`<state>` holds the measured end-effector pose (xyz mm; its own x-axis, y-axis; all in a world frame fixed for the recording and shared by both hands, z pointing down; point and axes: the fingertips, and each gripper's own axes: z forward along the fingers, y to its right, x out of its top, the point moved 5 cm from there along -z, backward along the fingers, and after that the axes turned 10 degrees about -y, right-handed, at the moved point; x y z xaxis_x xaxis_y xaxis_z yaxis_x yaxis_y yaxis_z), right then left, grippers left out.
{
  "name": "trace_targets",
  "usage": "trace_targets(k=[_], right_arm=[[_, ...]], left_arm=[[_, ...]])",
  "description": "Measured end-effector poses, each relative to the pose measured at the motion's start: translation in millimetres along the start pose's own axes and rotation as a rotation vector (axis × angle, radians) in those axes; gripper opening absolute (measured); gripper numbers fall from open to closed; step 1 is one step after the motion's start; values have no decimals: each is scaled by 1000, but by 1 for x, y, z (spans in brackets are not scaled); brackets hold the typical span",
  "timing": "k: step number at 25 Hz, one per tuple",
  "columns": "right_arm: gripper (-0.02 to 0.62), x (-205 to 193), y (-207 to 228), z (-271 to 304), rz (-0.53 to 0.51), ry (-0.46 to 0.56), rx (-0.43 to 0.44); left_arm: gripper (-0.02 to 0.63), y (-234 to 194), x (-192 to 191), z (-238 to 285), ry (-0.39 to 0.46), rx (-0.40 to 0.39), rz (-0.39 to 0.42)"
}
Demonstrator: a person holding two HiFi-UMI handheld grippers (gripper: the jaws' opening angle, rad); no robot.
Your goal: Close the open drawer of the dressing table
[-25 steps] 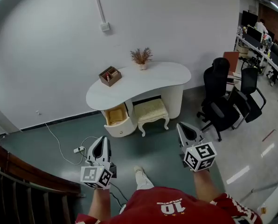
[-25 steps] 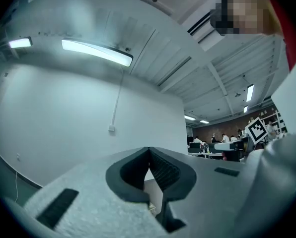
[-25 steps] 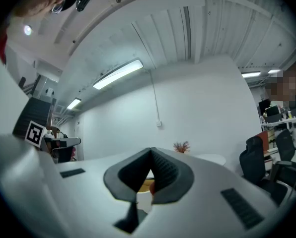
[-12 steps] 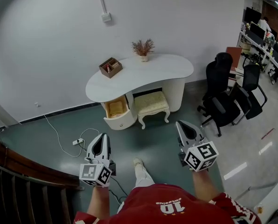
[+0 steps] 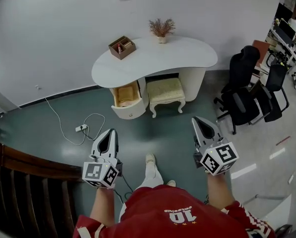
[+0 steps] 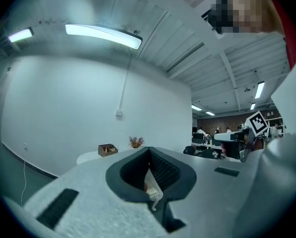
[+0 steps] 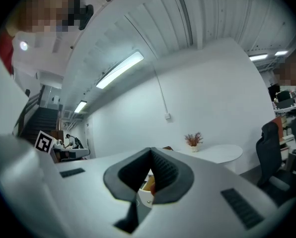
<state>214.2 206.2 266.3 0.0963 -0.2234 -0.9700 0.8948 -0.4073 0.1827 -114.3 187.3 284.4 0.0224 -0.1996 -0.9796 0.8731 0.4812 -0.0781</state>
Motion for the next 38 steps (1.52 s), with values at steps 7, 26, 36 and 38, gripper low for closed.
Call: trace_targets(k=[7, 26, 36, 38], right_arm=[[5, 19, 11, 79, -16, -36, 21], [5, 79, 19, 269, -93, -36, 24], [5, 92, 31, 278, -100, -40, 57], [5, 91, 30, 279, -103, -44, 61]], left_arm=[[3, -48, 7, 56, -7, 3, 3], [3, -189, 45, 189, 33, -85, -9], [298, -174, 51, 217, 36, -82, 19], [296, -175, 44, 219, 16, -92, -4]])
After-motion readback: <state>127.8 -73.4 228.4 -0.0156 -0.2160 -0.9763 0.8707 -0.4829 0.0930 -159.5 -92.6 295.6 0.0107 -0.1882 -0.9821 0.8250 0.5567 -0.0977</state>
